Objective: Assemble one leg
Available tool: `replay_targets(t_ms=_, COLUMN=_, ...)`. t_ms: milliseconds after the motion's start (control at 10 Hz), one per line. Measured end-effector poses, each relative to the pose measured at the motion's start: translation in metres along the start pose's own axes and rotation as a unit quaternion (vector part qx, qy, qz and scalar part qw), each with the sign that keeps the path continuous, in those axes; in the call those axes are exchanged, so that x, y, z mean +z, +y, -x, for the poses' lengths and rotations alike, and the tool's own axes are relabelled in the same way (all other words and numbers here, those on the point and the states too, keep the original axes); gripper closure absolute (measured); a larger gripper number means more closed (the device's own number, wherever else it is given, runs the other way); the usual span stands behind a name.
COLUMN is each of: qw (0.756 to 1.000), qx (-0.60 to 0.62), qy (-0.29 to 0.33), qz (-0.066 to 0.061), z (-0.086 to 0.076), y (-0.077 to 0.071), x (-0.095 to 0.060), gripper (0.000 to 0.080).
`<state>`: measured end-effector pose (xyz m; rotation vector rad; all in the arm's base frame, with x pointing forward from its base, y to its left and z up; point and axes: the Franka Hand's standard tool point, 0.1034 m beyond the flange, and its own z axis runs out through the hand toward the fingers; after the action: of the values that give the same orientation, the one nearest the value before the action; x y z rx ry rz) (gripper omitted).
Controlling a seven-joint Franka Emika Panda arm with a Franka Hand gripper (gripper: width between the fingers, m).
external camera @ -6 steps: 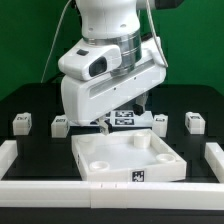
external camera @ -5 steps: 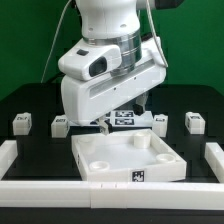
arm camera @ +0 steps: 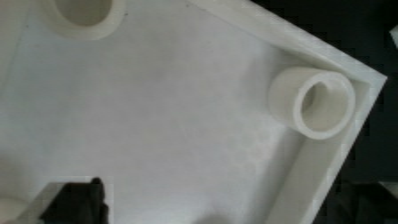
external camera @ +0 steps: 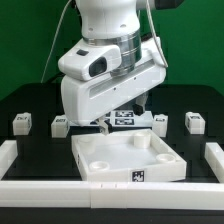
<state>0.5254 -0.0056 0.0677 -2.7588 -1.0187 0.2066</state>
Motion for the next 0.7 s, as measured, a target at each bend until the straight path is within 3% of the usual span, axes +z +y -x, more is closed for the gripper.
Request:
replay_targets(t_ms=200, qw=1.0, qx=-0.008, qy=0.004, qz=0.006, z=0.0, y=0.0, x=0.002, gripper=0.015)
replay_targets(t_ms=500, qw=0.994, qx=-0.089, qy=0.027, qz=0.051, z=0.021, y=-0.009, x=0.026, gripper=0.015)
replay_targets(t_ms=600, qw=0.987, qx=-0.141, qy=0.035, qz=0.076, z=0.027, y=-0.009, x=0.032, gripper=0.015)
replay_targets(t_ms=700, qw=0.976, qx=-0.197, qy=0.031, qz=0.089, z=0.031, y=-0.011, x=0.037, gripper=0.015)
